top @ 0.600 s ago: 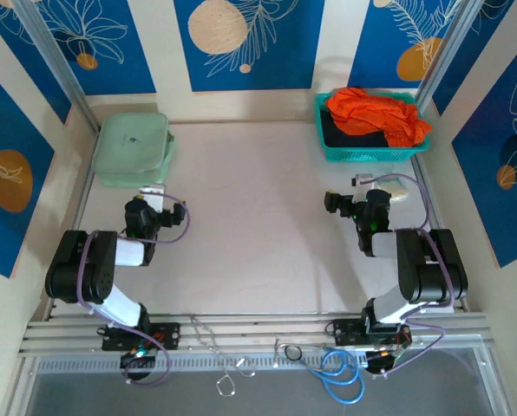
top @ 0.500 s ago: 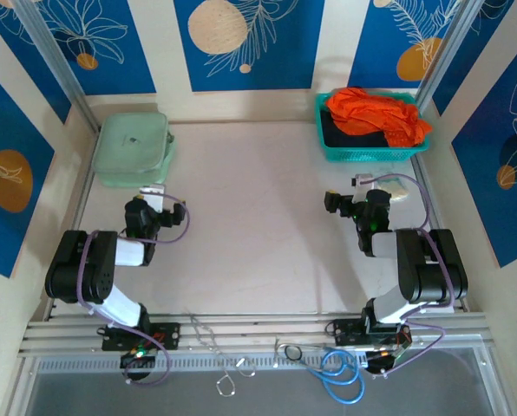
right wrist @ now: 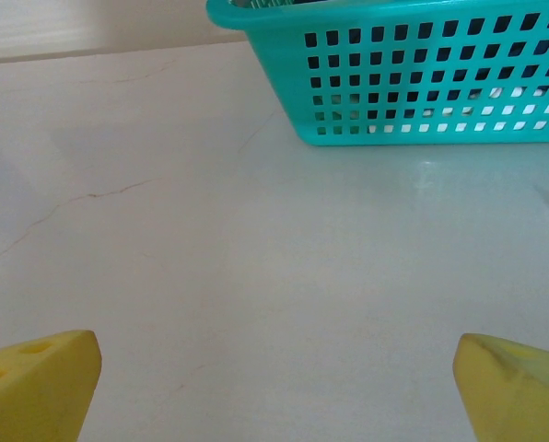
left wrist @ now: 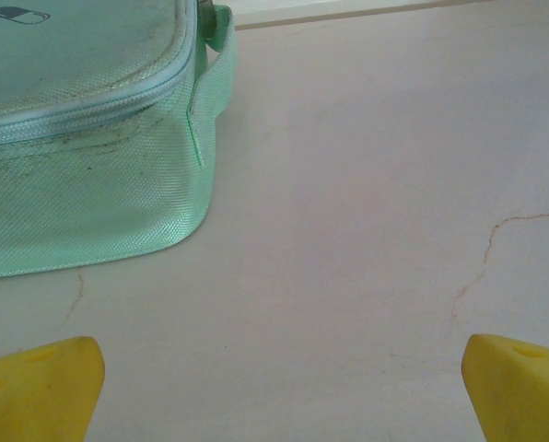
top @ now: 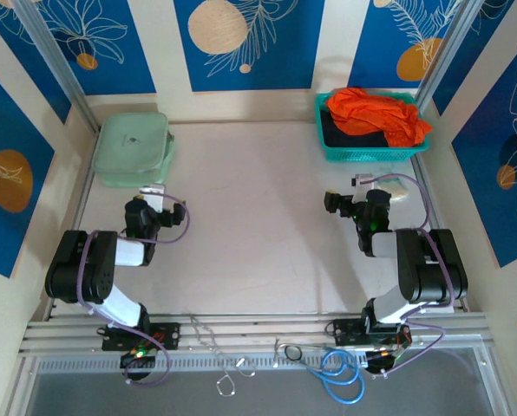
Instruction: Fold and stack the t-shirts
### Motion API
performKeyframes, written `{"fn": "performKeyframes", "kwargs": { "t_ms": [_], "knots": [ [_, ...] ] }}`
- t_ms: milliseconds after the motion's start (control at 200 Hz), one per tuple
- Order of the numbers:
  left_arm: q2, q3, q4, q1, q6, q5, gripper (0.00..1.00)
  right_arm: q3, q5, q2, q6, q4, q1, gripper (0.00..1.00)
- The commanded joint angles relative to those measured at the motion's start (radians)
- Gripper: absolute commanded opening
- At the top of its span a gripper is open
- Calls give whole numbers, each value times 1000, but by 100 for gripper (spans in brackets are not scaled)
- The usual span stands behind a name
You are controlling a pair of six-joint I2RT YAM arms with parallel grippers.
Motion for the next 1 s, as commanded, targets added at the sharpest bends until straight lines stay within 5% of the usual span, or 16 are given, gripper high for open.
{"fn": "performKeyframes", "kwargs": {
  "t_ms": [0, 160, 250, 435, 545, 710, 906, 996],
  "knots": [
    [-8, 6, 22, -3, -7, 9, 99, 5, -18, -1, -2, 3, 0, 99],
    [-15, 1, 25, -3, -27, -58, 99, 13, 5, -23, 9, -25, -3, 99],
    [-78, 1, -20, -3, -44, -106, 99, 67, 49, -134, 19, -237, 5, 100],
    [-373, 162, -519, -28, -164, -311, 99, 274, 165, -308, 140, -730, 13, 100],
    [-419, 380, -907, -26, -267, -406, 99, 397, 147, -321, 189, -944, 13, 99],
    [-323, 664, -1185, -4, -315, -406, 99, 511, 86, -304, 223, -1109, 30, 99],
    [-90, 970, -1347, 77, -335, -234, 89, 586, 72, -289, 235, -1209, 44, 96],
    [-36, 1030, -1362, 78, -322, -164, 93, 634, 112, -256, 235, -1239, 18, 96]
  ]
}}
